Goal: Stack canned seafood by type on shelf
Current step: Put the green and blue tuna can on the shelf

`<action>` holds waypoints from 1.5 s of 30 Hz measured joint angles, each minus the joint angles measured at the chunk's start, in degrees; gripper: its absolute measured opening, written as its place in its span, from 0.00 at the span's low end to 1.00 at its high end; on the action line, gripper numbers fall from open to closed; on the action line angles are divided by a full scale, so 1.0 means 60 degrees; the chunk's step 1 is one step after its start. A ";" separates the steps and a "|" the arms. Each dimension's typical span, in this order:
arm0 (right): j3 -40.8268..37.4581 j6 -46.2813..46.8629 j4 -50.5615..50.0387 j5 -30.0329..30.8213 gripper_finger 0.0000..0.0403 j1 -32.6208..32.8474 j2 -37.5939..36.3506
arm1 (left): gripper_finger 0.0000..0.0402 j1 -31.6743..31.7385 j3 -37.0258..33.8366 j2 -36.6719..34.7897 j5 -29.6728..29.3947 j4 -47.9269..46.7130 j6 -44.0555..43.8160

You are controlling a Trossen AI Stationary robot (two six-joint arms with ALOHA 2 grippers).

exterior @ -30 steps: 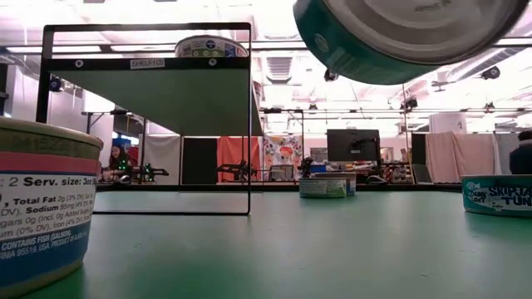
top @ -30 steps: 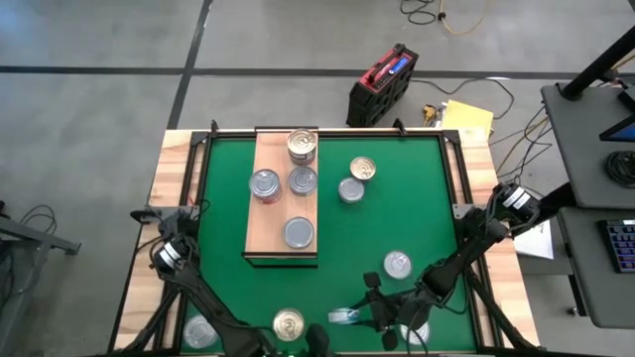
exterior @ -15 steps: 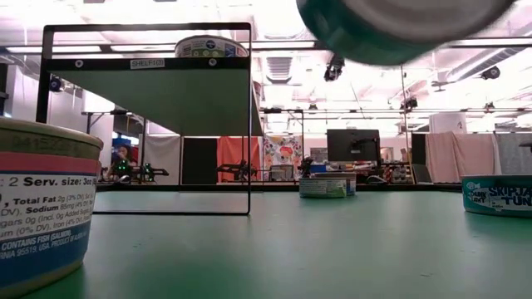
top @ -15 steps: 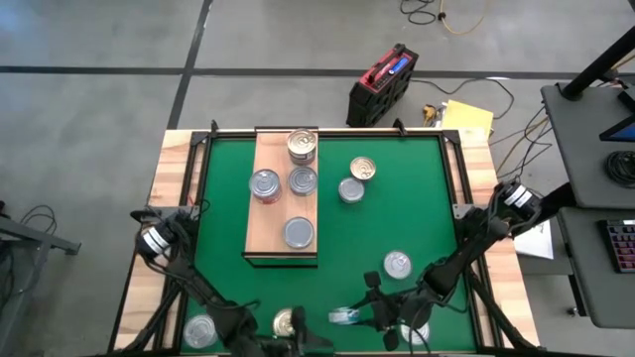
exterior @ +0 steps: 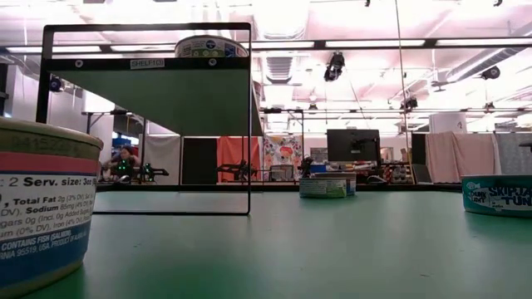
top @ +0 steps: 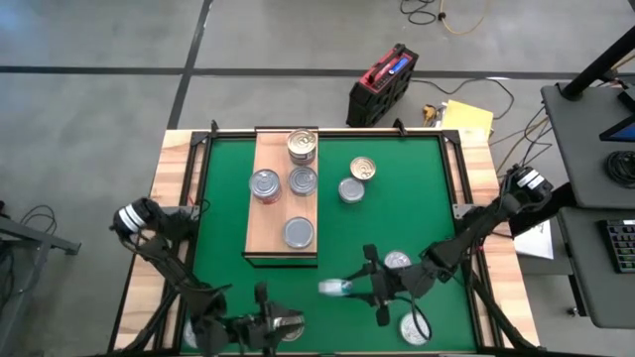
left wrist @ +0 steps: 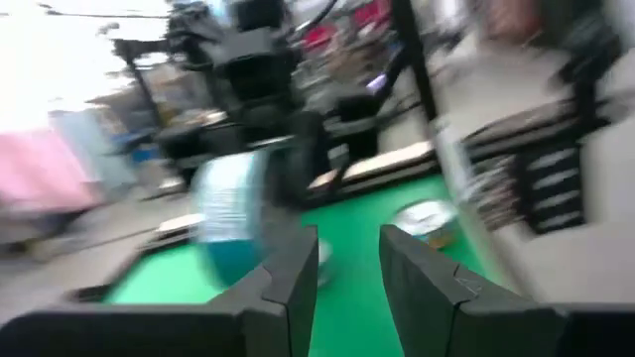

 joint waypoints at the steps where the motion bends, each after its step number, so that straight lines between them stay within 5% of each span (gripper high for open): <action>1: 0.0000 -0.0072 0.0004 0.0001 0.33 -0.0078 -0.0031 | 0.24 0.0000 -0.0273 -0.0184 0.0242 0.0315 -0.0332; 9: -0.0011 -0.0333 0.1151 -0.0342 0.33 -0.0165 0.0383 | 0.24 0.0047 -0.1455 -0.0561 0.0281 0.2175 -0.1223; 29: -0.0025 -0.0778 0.2607 -0.0236 0.33 -0.0151 0.1072 | 0.24 -0.0001 -0.1120 -0.0546 -0.1152 0.2004 -0.2103; 45: -0.0058 -0.0900 0.2722 -0.0244 0.33 -0.0229 0.1086 | 0.53 -0.0270 -0.1124 -0.0541 -0.1734 0.1708 -0.2524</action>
